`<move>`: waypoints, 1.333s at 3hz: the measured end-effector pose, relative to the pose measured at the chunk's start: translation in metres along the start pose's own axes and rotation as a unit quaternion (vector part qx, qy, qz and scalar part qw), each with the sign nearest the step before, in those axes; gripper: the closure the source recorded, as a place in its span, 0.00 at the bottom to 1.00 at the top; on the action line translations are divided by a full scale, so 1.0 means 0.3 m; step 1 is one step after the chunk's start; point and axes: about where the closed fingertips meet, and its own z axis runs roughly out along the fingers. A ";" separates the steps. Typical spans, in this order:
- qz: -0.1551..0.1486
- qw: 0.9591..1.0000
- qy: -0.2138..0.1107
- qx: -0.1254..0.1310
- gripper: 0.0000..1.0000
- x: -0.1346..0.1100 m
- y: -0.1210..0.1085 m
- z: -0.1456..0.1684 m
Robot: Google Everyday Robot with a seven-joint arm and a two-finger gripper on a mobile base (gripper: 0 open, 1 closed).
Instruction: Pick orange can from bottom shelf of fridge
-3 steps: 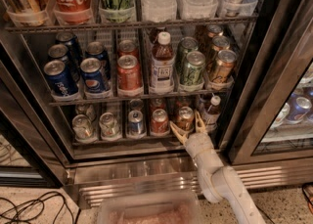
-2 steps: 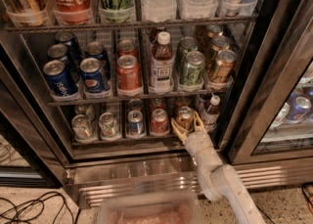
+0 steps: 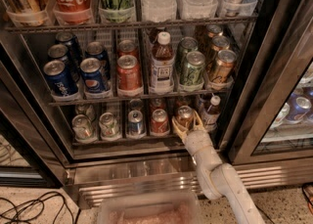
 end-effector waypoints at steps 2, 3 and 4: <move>0.013 0.999 -0.002 -0.029 1.00 -0.119 0.011 -0.034; 0.015 0.999 0.001 -0.052 1.00 -0.184 0.022 -0.056; 0.018 0.997 0.008 -0.080 1.00 -0.249 0.042 -0.088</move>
Offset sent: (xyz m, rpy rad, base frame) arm -0.0334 0.0069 0.0550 0.0024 0.0243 0.1010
